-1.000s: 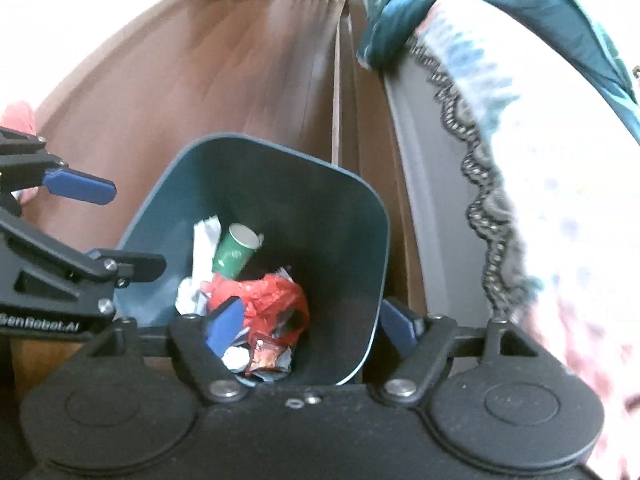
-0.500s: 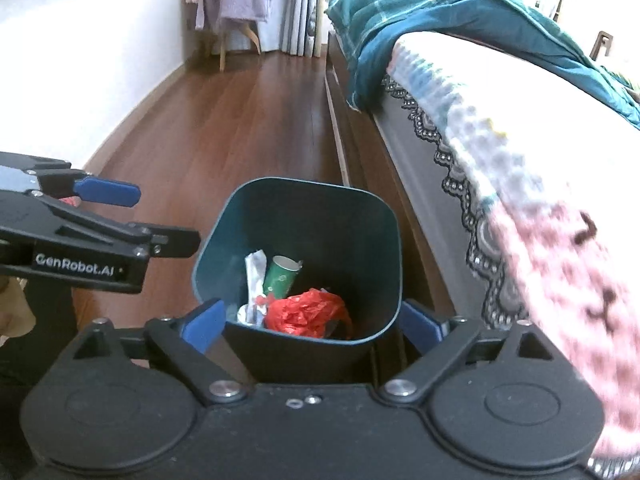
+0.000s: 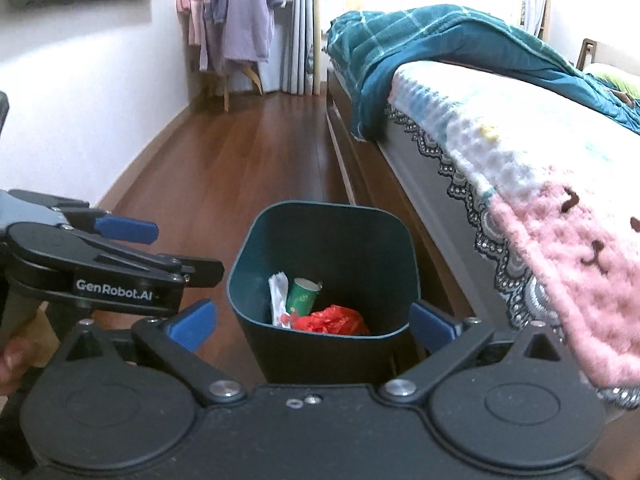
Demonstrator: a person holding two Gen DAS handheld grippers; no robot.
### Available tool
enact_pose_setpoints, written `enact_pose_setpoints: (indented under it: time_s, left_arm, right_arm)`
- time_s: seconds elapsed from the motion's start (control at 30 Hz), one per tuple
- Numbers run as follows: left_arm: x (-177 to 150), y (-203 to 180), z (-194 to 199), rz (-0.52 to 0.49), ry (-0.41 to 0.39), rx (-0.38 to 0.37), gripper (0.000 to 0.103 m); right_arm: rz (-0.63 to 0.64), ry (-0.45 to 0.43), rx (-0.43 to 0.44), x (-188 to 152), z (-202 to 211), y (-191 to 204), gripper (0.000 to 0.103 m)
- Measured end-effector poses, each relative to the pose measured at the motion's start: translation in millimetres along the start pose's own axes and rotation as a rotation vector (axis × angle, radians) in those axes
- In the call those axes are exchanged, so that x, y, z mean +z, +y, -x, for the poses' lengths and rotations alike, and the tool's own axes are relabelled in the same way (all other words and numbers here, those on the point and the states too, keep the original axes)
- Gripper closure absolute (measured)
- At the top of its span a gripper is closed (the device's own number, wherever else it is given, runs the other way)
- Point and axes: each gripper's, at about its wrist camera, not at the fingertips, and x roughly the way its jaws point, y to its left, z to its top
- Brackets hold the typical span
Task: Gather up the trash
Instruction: 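Lower the teal bin to the floor with the right tool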
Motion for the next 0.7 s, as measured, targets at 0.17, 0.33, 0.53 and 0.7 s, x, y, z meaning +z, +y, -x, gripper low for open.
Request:
enact_pose_setpoints:
  time_s: [0.17, 0.33, 0.53, 0.7]
  left_arm:
    - [-7, 3, 2, 0.017, -0.002, 0.027, 0.024]
    - [-11, 5, 6, 0.027, -0.010, 0.046, 0.024]
    - [-13, 7, 7, 0.033, -0.016, 0.050, 0.024]
    - [-13, 5, 7, 0.034, -0.019, 0.052, 0.024]
  right_arm:
    - [-0.016, -0.077, -0.019, -9, 4, 3, 0.000]
    - [-0.069, -0.131, -0.035, -11, 7, -5, 0.000]
    - [-0.134, -0.153, -0.072, -12, 7, -14, 0.000]
    - [-0.141, -0.158, -0.090, -14, 7, -14, 0.000]
